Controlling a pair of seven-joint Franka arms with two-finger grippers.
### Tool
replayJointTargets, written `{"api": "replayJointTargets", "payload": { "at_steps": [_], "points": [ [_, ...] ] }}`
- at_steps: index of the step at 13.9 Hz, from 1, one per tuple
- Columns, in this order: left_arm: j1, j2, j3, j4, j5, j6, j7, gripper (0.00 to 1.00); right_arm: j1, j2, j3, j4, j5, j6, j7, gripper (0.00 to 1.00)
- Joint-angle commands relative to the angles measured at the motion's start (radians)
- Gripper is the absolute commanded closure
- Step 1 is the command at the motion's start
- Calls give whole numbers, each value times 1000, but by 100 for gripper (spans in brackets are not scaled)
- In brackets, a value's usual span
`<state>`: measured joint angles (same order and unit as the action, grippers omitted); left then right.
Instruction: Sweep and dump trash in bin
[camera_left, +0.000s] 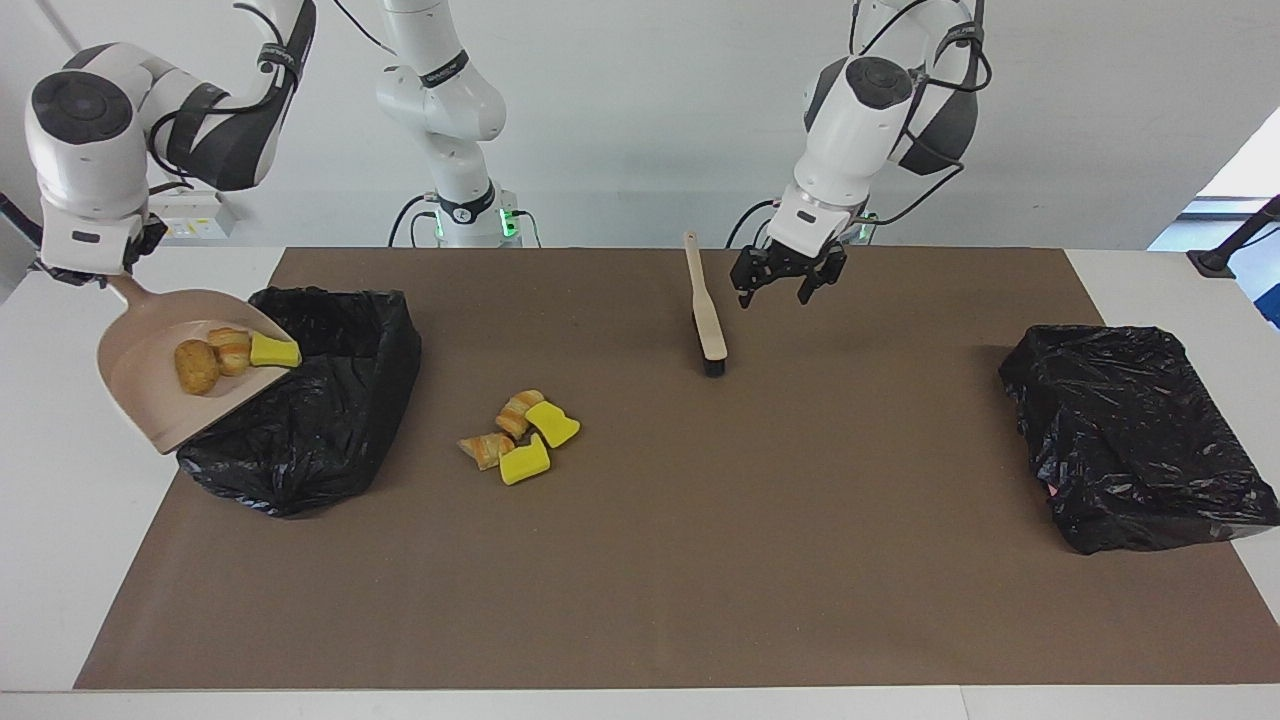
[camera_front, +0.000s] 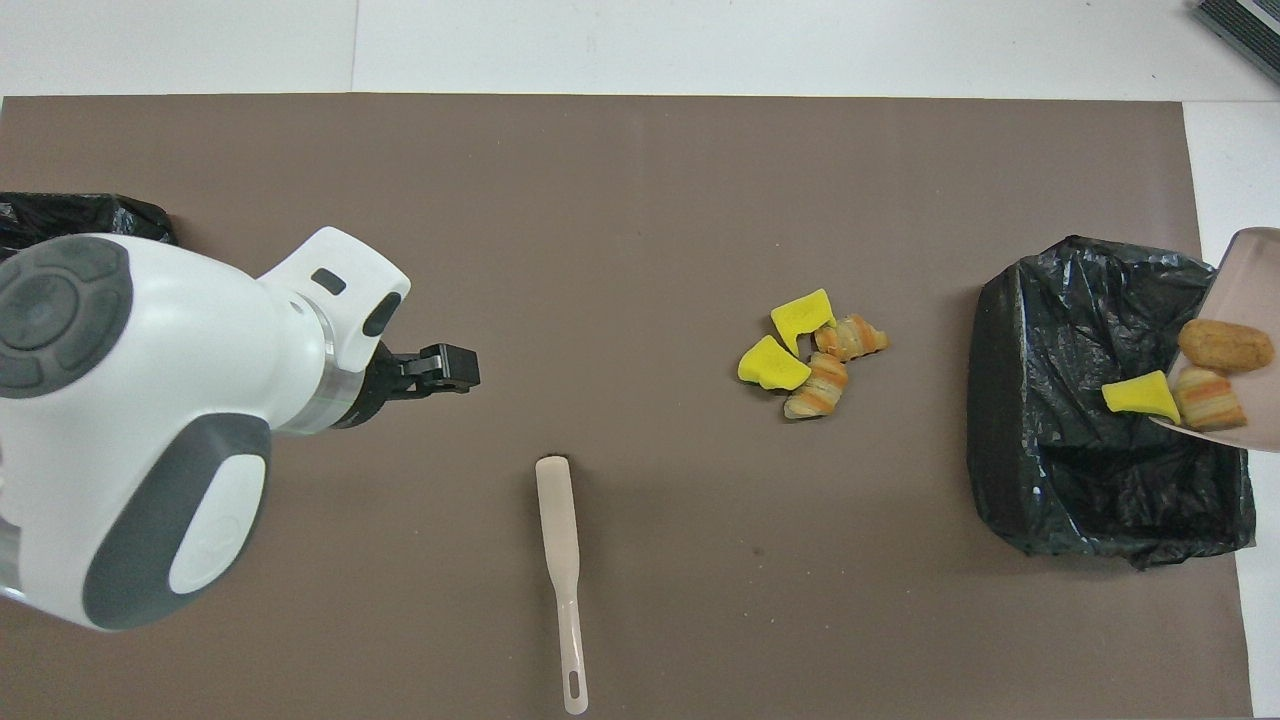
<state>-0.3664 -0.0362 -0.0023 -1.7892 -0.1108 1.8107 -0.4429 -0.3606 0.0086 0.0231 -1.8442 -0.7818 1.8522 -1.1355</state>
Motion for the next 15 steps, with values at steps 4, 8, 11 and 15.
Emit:
{"api": "replayJointTargets", "payload": {
  "at_steps": [4, 8, 11, 15],
  "points": [
    [165, 75, -5, 168, 19, -126, 180, 0, -1, 19, 8, 36, -102, 16, 7, 100],
    [262, 71, -4, 202, 22, -206, 372, 0, 28, 34, 8, 72, -139, 16, -6, 100],
    [305, 44, -7, 202, 45, -215, 463, 0, 63, 54, 8, 109, -165, 6, -9, 100],
    [305, -10, -10, 154, 102, -302, 513, 0, 69, 57, 8, 125, -198, 4, -12, 100]
  ]
}}
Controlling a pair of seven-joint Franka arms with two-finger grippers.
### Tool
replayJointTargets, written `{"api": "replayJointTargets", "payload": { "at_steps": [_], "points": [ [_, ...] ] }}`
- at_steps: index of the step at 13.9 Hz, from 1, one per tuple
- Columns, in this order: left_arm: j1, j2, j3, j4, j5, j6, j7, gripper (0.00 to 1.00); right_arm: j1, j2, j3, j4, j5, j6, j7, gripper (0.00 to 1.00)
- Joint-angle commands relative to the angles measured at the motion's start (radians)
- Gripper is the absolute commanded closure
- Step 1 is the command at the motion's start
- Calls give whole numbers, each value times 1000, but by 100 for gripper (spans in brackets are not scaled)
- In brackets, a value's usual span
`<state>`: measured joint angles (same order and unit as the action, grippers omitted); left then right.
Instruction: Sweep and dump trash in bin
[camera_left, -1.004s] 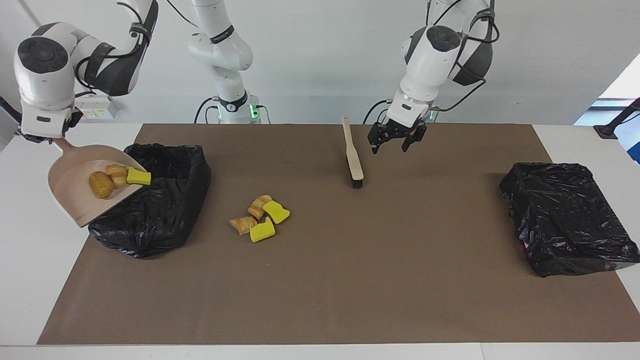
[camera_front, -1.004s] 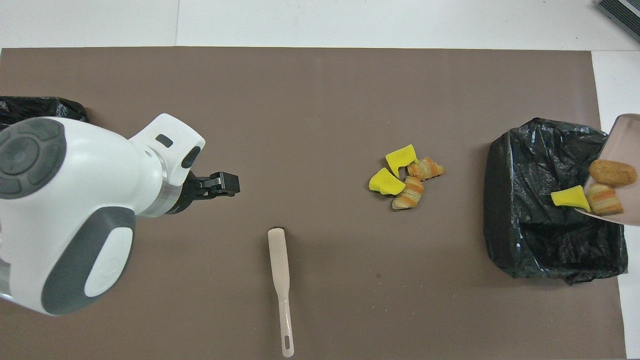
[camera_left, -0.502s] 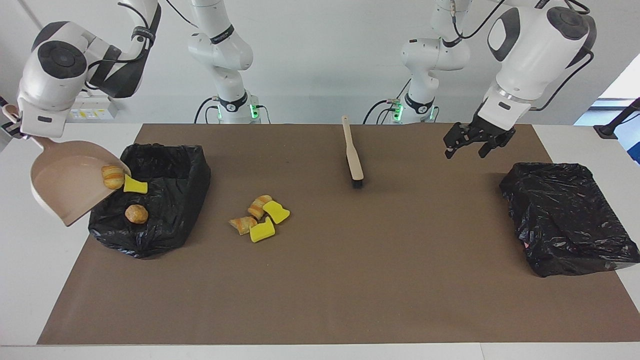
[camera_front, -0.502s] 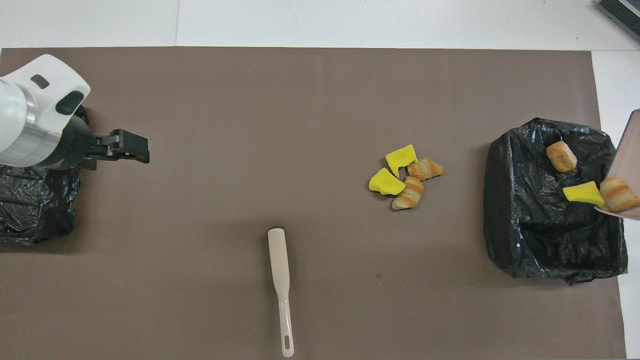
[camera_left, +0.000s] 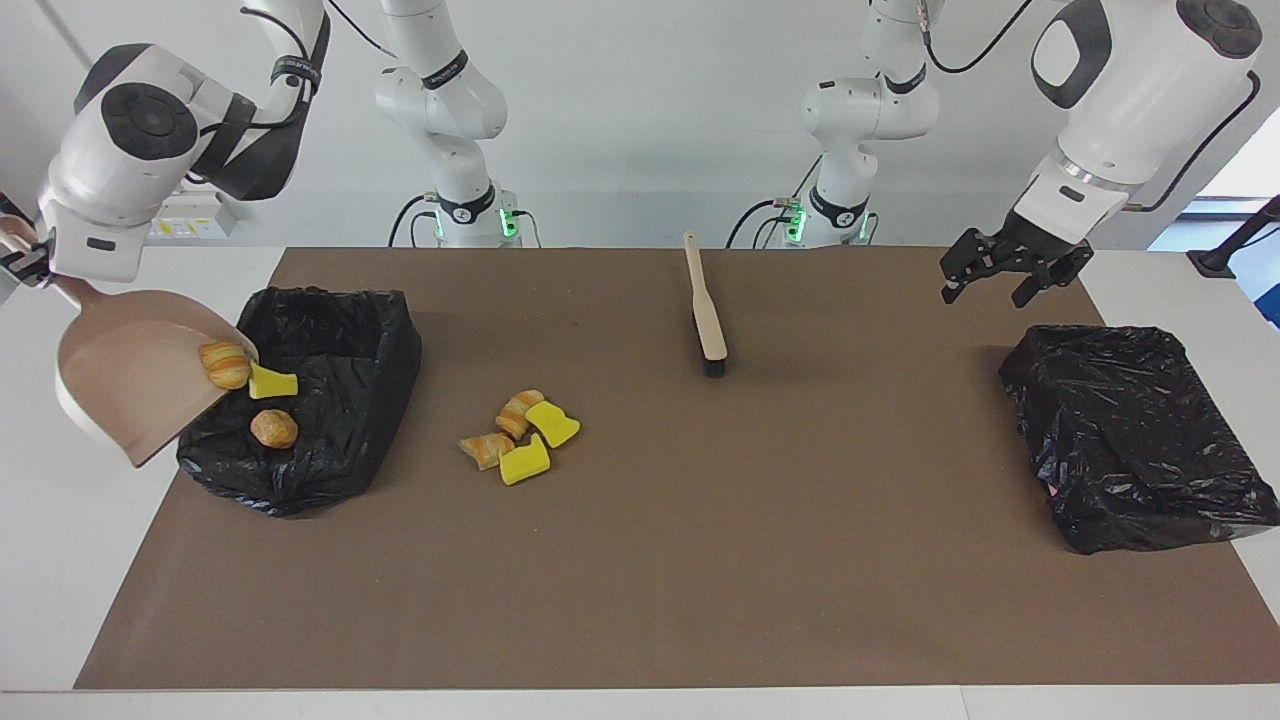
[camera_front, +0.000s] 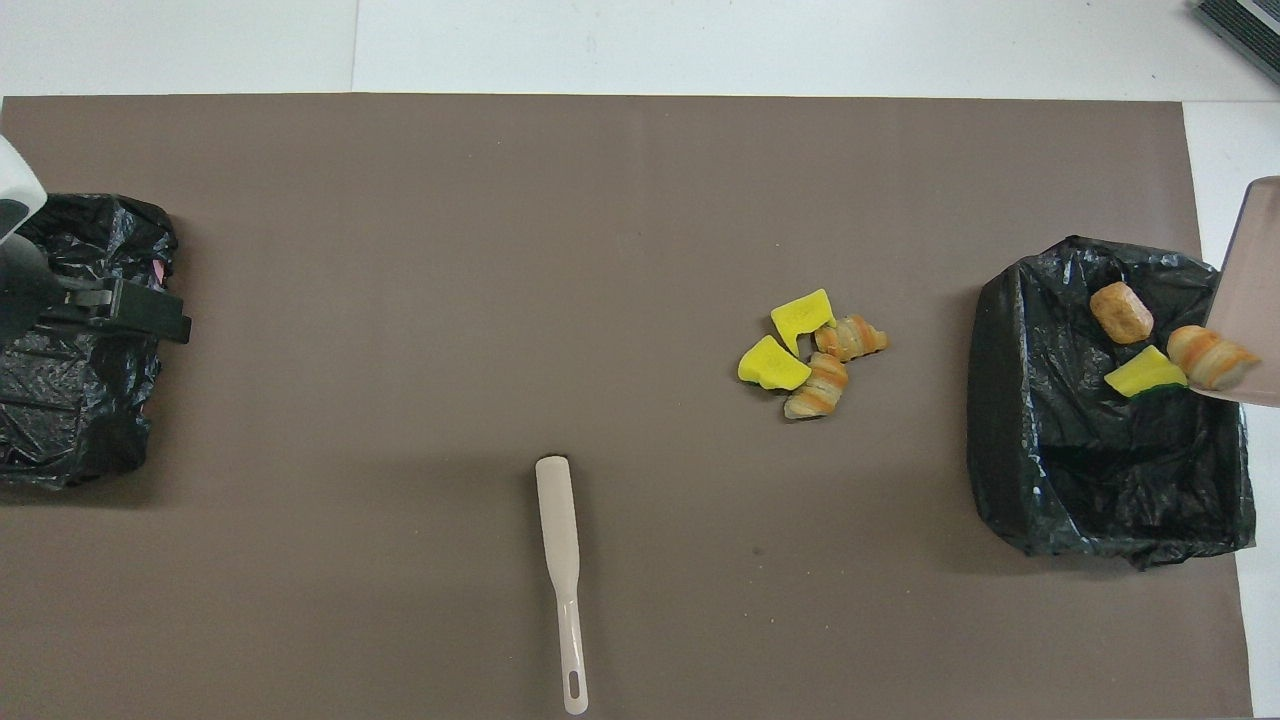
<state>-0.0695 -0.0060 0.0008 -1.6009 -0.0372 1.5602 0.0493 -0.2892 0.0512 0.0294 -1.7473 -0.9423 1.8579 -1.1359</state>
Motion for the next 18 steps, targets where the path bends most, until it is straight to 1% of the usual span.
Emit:
{"api": "replayJointTargets", "payload": {
  "at_steps": [1, 4, 5, 6, 7, 9, 11, 13, 14, 17, 18],
  "points": [
    [8, -54, -13, -51, 28, -51, 18, 0, -2, 15, 1, 28, -39, 0, -11, 100],
    [8, -54, -15, -53, 26, -43, 23, 0, -1, 15, 1, 29, -39, -5, -13, 100],
    [8, -54, -15, -53, 26, -45, 26, 0, 22, 13, 3, 40, -38, -16, -16, 100],
    [8, -54, -15, -53, 26, -45, 26, 0, 48, 10, 3, 49, -36, -41, -18, 100],
    [8, -54, -13, -53, 26, -45, 26, 0, 50, 9, 3, 64, -32, -74, -18, 100],
    [8, -54, -15, -53, 26, -45, 23, 0, 53, -4, 6, 69, -17, -95, -31, 100],
    [8, -54, -15, -53, 26, -45, 20, 0, 53, -33, 24, 95, 77, -114, -38, 100],
    [8, -54, -15, -54, 26, -45, 17, 0, 54, -37, 27, 130, 190, -179, -27, 100],
    [8, -54, -15, -54, 26, -45, 15, 0, 56, -39, 29, 137, 248, -187, -19, 100],
    [8, -54, -15, -54, 25, -45, 12, 0, 54, -53, 35, 124, 406, -192, 43, 100],
    [8, -54, -15, -56, 25, -45, 12, 0, 56, -59, 38, 109, 439, -192, 83, 100]
  ]
}}
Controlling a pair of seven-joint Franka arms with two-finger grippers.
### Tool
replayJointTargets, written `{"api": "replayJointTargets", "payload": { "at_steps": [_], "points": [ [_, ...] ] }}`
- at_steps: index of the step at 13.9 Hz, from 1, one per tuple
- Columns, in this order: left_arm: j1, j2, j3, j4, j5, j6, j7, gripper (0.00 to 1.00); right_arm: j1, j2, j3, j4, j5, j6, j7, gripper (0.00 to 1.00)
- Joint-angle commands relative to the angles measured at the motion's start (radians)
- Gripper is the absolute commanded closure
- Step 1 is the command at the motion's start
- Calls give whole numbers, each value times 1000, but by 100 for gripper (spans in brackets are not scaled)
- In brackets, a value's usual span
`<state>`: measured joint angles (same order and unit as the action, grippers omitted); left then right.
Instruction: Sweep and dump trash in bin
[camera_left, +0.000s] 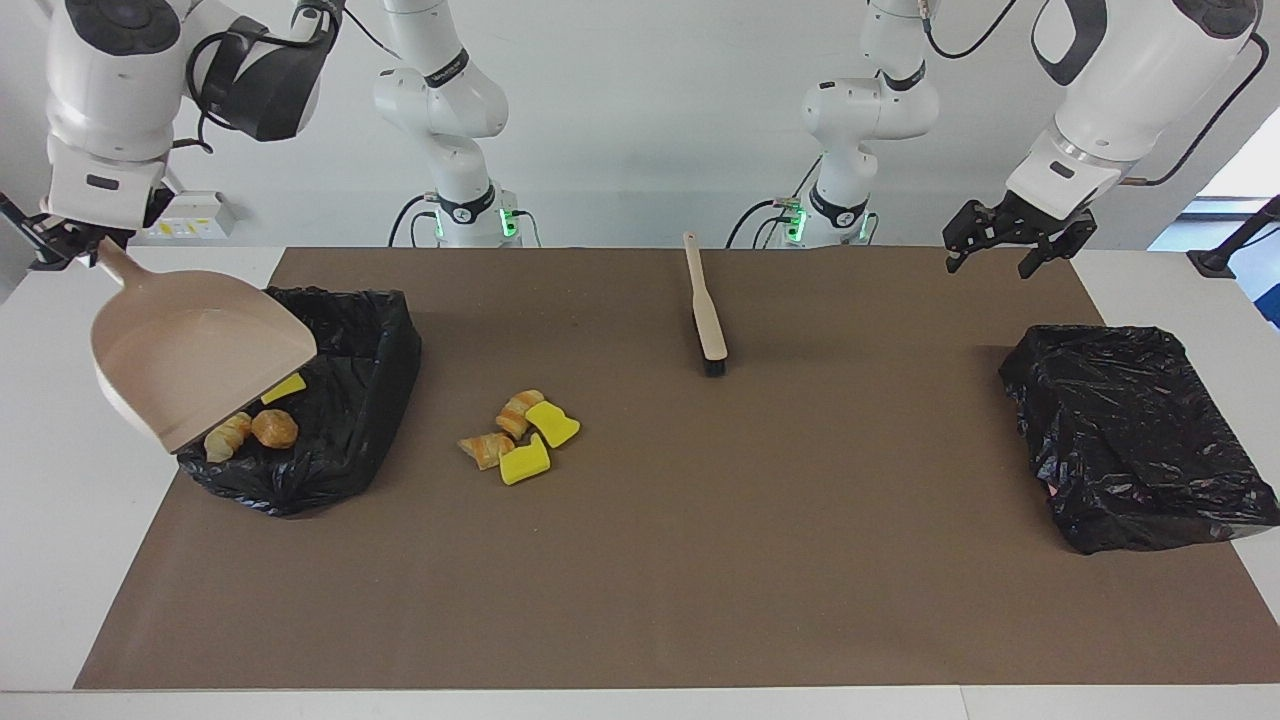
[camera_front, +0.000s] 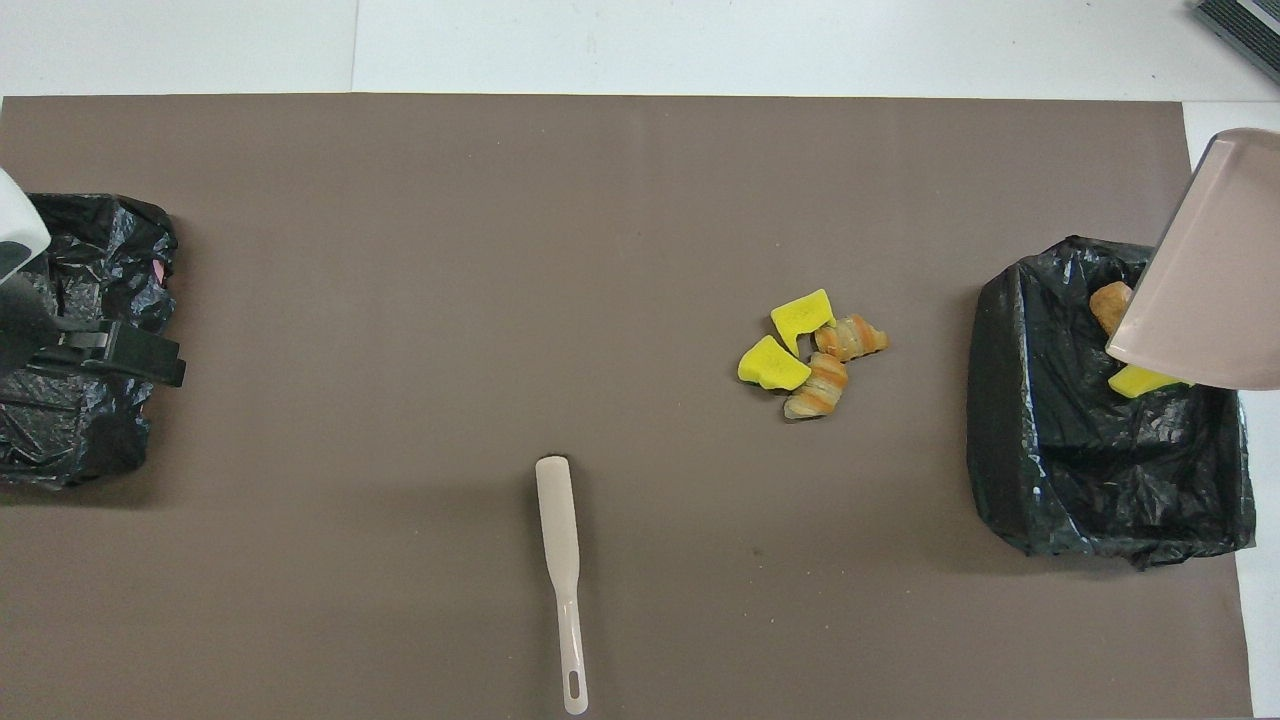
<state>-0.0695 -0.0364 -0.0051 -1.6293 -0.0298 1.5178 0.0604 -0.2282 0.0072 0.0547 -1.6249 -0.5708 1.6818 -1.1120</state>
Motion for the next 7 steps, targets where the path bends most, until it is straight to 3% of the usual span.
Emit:
{"api": "replayJointTargets", "payload": {
  "at_steps": [1, 4, 7],
  "points": [
    [8, -23, -9, -27, 18, -2, -1, 0, 16, -29, 20, -32, 93, -16, 105, 100],
    [8, -25, -9, -29, 18, -1, -1, 0, 131, -56, 25, -72, 155, -49, 306, 100],
    [8, -28, -9, -35, 18, -1, -1, 0, 251, -30, 25, -72, 228, -65, 530, 100]
  ]
}}
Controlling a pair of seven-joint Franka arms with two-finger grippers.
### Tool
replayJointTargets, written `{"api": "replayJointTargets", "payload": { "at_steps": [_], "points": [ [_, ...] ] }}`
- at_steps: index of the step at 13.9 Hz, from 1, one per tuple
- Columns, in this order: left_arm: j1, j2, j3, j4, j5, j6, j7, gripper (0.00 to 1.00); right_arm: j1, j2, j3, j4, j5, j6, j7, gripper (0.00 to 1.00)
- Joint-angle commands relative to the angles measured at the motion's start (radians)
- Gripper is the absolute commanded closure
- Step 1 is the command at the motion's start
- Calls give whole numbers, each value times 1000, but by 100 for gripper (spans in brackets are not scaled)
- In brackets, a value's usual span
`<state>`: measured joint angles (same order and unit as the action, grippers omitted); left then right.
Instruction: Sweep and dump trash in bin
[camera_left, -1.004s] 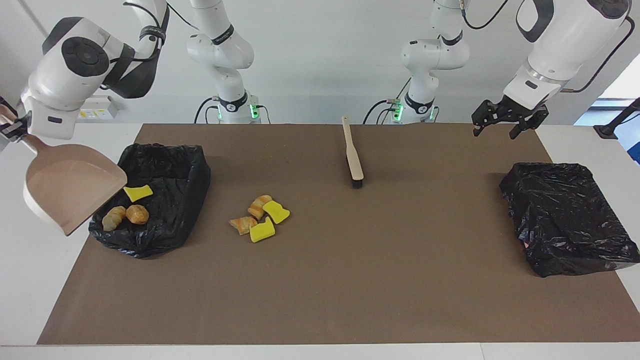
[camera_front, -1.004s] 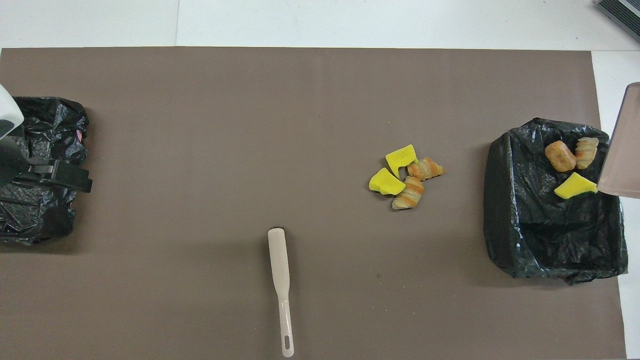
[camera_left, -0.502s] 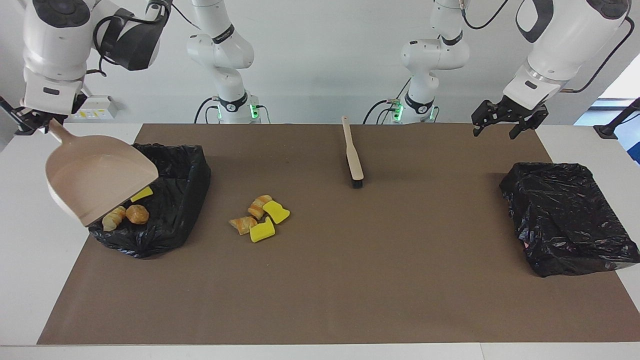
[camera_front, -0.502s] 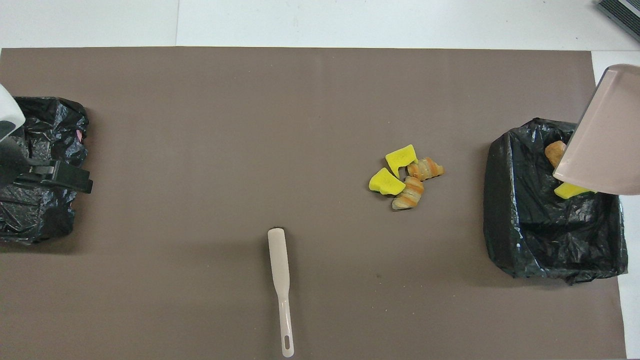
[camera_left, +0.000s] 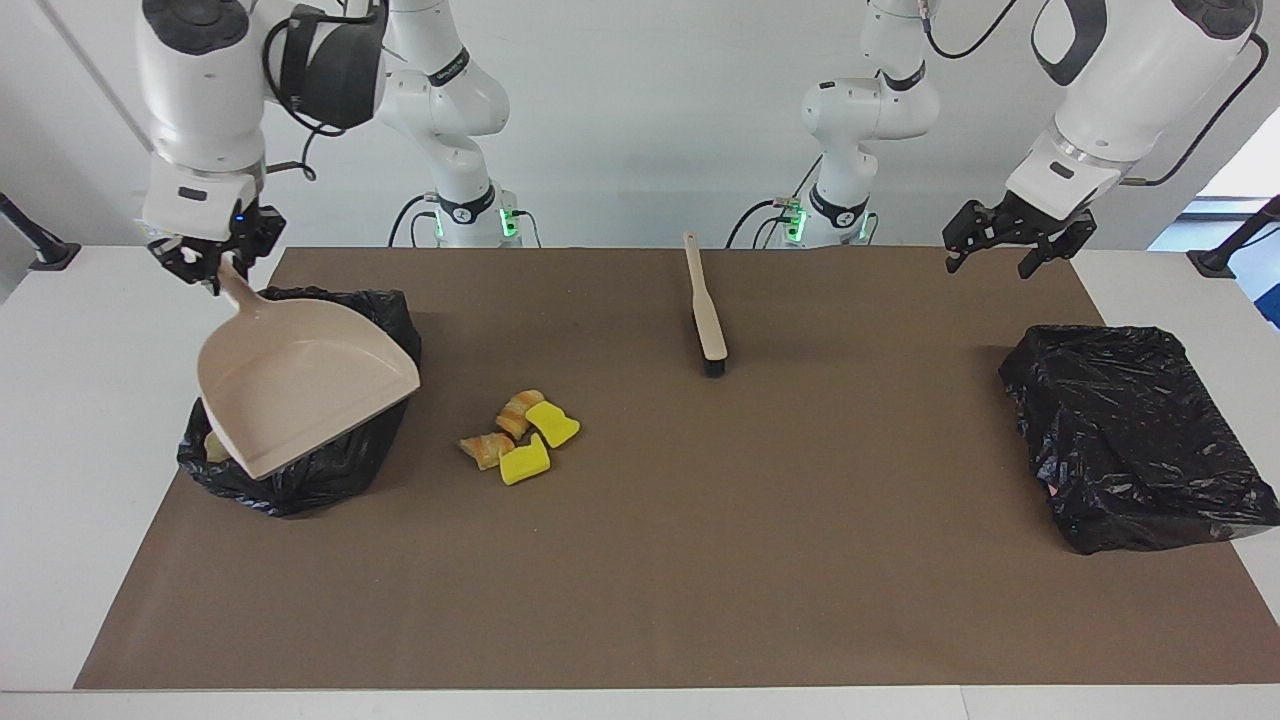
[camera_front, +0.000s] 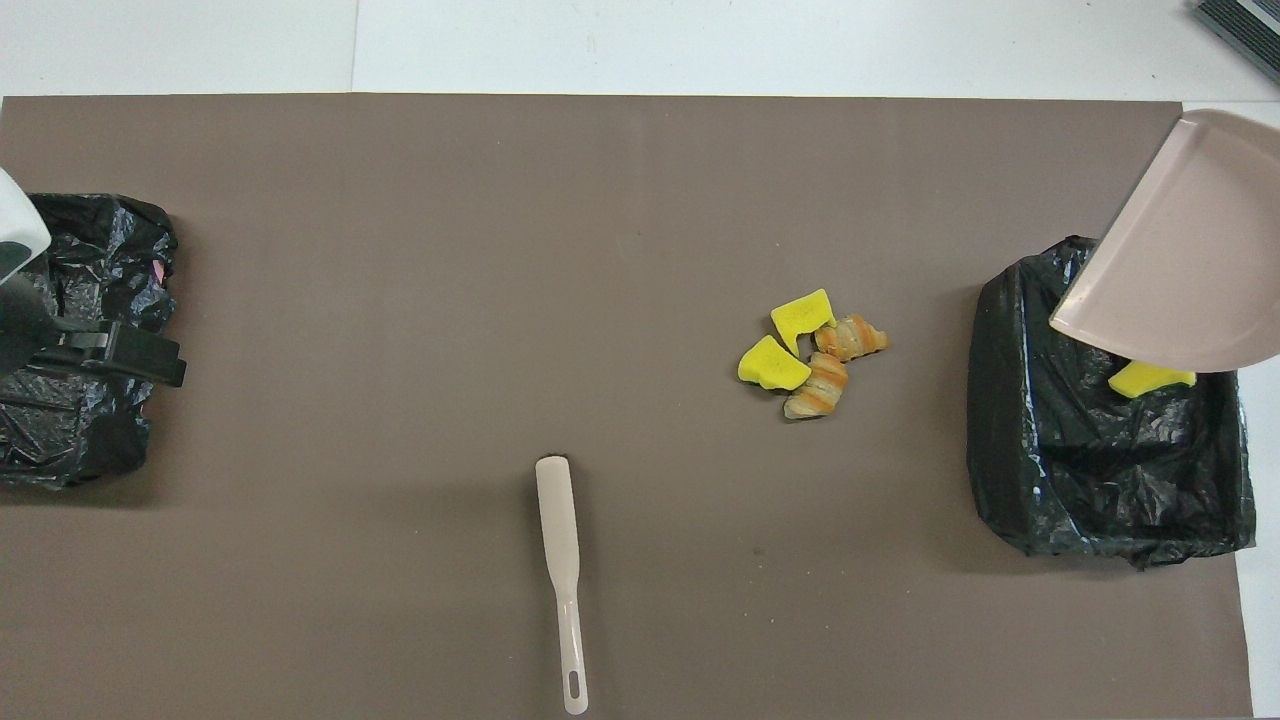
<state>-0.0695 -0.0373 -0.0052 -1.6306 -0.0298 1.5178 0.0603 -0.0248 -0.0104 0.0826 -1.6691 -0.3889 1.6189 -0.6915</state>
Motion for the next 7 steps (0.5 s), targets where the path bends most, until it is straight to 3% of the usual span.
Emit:
{"api": "replayJointTargets", "payload": {
  "at_steps": [1, 4, 7],
  "points": [
    [8, -27, -9, -34, 18, -1, 0, 0, 96, 9, -3, -26, 74, -1, 197, 100],
    [8, -27, -9, -34, 18, -1, 0, 0, 204, 70, -3, -15, 165, 16, 464, 100],
    [8, -27, -9, -34, 18, 1, 0, 0, 291, 200, -1, 72, 234, 13, 772, 100]
  ]
}}
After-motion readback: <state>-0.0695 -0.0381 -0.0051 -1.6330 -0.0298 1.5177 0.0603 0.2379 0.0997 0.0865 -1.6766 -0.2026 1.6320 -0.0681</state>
